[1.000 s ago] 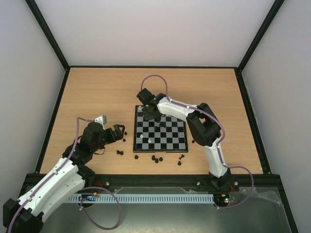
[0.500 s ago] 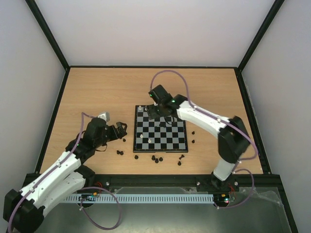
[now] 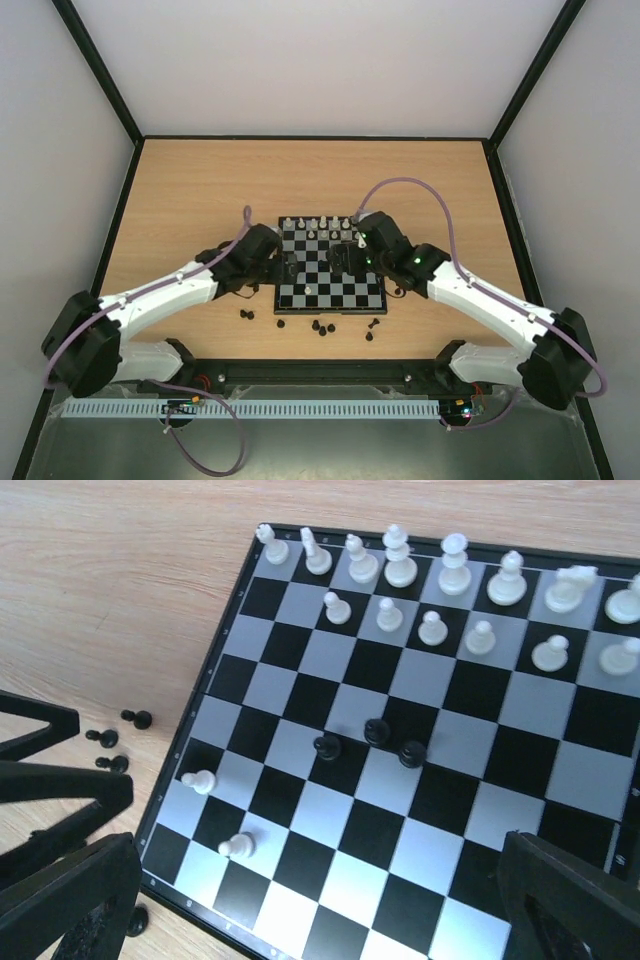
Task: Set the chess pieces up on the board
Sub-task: Pick up the chess piece from the chessboard.
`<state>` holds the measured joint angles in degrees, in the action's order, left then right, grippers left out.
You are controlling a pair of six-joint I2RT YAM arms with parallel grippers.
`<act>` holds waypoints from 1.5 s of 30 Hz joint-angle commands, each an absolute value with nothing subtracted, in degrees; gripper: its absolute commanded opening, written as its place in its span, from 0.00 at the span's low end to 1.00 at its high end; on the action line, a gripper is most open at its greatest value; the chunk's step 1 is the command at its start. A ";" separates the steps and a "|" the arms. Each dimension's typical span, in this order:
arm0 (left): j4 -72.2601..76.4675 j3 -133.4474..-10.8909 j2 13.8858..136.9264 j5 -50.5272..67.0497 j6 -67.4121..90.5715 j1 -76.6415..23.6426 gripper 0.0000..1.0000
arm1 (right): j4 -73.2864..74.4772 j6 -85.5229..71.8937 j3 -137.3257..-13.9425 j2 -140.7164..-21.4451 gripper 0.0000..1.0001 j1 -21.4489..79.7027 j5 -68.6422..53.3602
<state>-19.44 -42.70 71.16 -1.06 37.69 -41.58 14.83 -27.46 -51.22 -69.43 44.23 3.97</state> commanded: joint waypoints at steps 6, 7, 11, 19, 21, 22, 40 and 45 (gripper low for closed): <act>-23.92 -45.43 80.69 -3.95 36.84 -46.55 0.65 | 13.41 -28.73 -46.81 -59.54 0.99 44.30 8.93; -23.50 -45.47 81.69 -3.92 36.95 -46.83 0.61 | 13.29 -28.62 -46.67 -59.69 0.99 44.29 8.94; -22.67 -46.38 85.36 -5.51 37.39 -47.72 0.50 | 13.06 -28.37 -46.81 -61.43 0.99 44.28 7.37; -24.84 -50.10 88.18 -8.97 37.70 -48.61 0.41 | 12.04 -28.39 -45.89 -62.05 0.99 44.30 6.28; -25.49 -51.05 88.40 -9.45 37.83 -49.16 0.43 | 11.89 -28.38 -45.83 -62.12 1.00 44.25 6.34; -25.75 -51.56 88.48 -9.86 37.95 -49.52 0.46 | 11.86 -28.39 -45.82 -62.21 1.00 44.27 6.42; -25.54 -53.32 92.50 -11.84 36.61 -49.99 0.08 | 11.77 -28.21 -45.35 -61.68 1.00 44.27 7.40; -26.99 -55.05 92.55 -14.04 35.43 -48.92 0.02 | 11.58 -28.30 -45.13 -61.55 1.00 44.26 7.20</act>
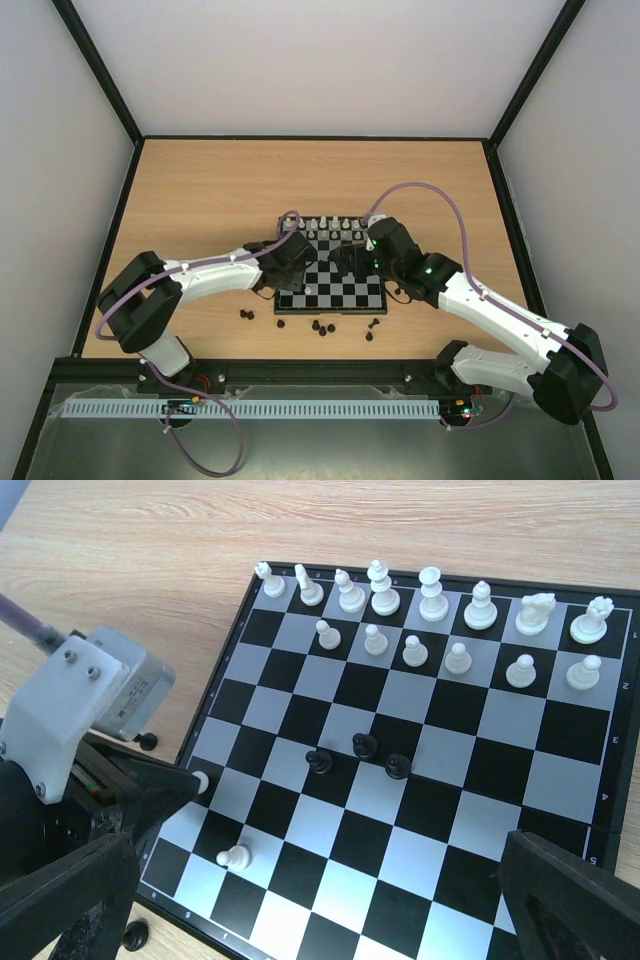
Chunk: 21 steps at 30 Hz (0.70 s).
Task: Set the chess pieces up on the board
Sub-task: Pick up the chess piece from the chessboard, then place the chess piece on the chessboard.
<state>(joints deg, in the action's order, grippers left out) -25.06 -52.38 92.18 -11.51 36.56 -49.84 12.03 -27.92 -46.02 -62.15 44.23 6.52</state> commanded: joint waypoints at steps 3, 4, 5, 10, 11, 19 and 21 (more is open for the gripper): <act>-27.44 -57.38 92.17 -13.51 33.42 -45.07 0.02 | 11.35 -28.39 -44.92 -61.44 1.00 44.29 7.38; -27.57 -58.39 92.31 -13.42 32.77 -43.82 0.02 | 11.34 -28.39 -44.87 -61.44 1.00 44.28 7.36; -27.74 -60.12 92.75 -13.55 31.92 -42.94 0.02 | 11.31 -28.39 -44.83 -61.39 1.00 44.25 7.51; -29.63 -68.04 98.43 -13.67 28.70 -40.50 0.02 | 11.38 -28.39 -44.61 -61.35 1.00 44.29 8.49; -29.72 -69.29 99.67 -13.52 28.22 -40.17 0.02 | 11.42 -28.39 -44.64 -61.35 1.00 44.27 8.52; -30.23 -75.25 107.35 -12.85 28.30 -39.46 0.02 | 11.38 -28.39 -44.49 -61.78 1.00 44.25 8.73; -29.87 -75.37 108.49 -13.24 28.45 -39.46 0.02 | 11.43 -28.41 -44.39 -61.87 1.00 44.28 8.82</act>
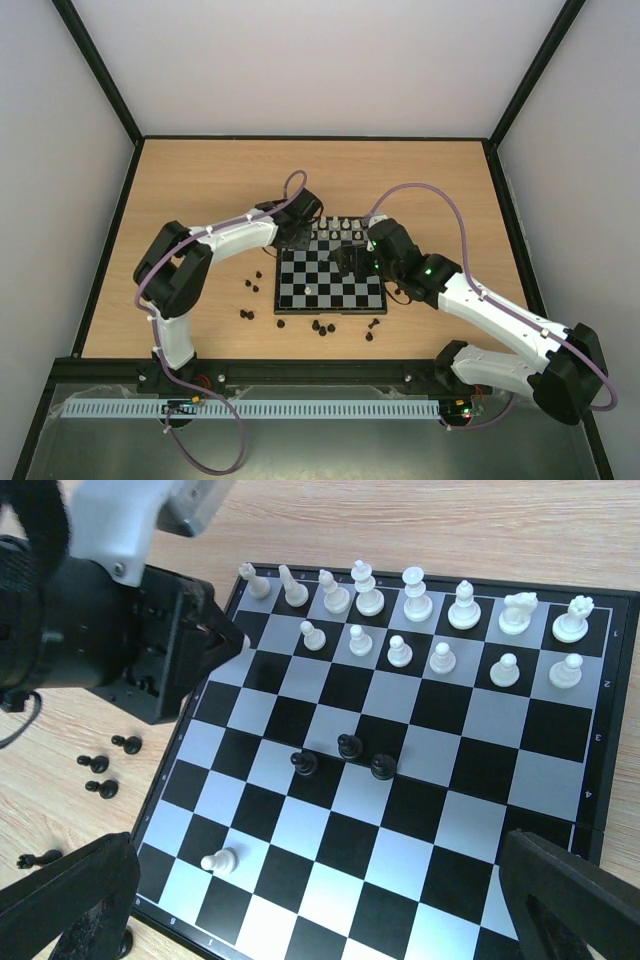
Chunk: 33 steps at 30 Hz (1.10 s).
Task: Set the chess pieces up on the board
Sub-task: Place the chess piece on the chessboard.
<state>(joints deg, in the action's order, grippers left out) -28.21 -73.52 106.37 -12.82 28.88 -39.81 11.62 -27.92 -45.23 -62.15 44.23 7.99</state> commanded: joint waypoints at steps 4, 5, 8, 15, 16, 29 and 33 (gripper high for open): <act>-29.46 -74.99 109.52 -14.67 28.74 -39.01 0.02 | 11.24 -28.38 -44.36 -62.26 1.00 44.27 8.08; -29.45 -74.97 109.71 -15.02 28.74 -38.88 0.02 | 11.20 -28.34 -44.37 -62.31 1.00 44.28 7.78; -29.62 -75.14 110.00 -15.65 28.73 -38.12 0.02 | 11.16 -28.30 -44.30 -62.40 1.00 44.30 7.67; -29.79 -75.53 110.62 -16.78 28.30 -36.75 0.03 | 11.03 -28.30 -44.28 -62.58 1.00 44.20 7.29; -29.79 -75.65 110.90 -16.76 28.23 -36.74 0.03 | 11.07 -28.23 -44.34 -62.61 1.00 44.24 7.25; -28.86 -76.19 112.01 -15.25 27.73 -36.74 0.04 | 10.82 -28.14 -44.21 -63.09 1.00 44.29 6.86; -28.63 -76.28 112.15 -15.12 27.77 -36.75 0.04 | 10.81 -28.13 -44.21 -63.22 1.00 44.24 6.84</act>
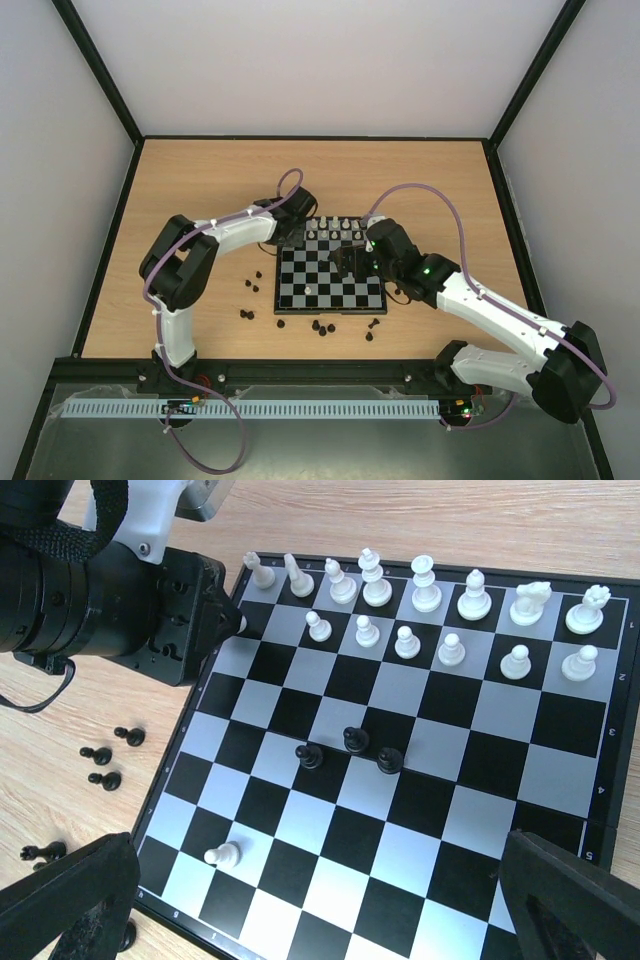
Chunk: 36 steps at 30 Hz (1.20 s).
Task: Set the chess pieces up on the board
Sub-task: Place the chess piece on the chessboard.
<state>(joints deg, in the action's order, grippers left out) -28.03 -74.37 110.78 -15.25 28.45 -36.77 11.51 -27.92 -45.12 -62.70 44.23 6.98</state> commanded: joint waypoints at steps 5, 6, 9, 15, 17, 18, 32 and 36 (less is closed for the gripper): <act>-28.24 -76.53 112.33 -14.71 27.71 -36.85 0.06 | 10.81 -28.11 -44.21 -63.28 1.00 44.22 6.95; -28.21 -76.60 112.33 -14.64 27.72 -36.89 0.06 | 10.82 -28.12 -44.22 -63.36 1.00 44.22 6.83; -28.23 -76.81 112.45 -14.42 27.68 -36.87 0.06 | 10.81 -28.13 -44.21 -63.37 1.00 44.24 6.86; -28.10 -76.97 112.73 -13.99 27.69 -36.96 0.16 | 10.72 -28.12 -44.21 -63.45 1.00 44.28 6.71; -28.00 -77.02 112.56 -13.93 27.65 -37.09 0.19 | 10.73 -28.12 -44.21 -63.61 1.00 44.29 6.74; -28.04 -77.06 112.46 -13.97 27.65 -37.13 0.21 | 10.66 -28.12 -44.25 -63.63 1.00 44.26 6.63; -28.86 -75.39 102.28 -16.01 29.47 -38.14 0.46 | 10.79 -28.12 -44.06 -63.99 1.00 44.30 6.79; -28.79 -71.54 92.62 -16.69 31.37 -38.28 0.55 | 12.13 -28.12 -44.74 -63.72 1.00 44.27 6.59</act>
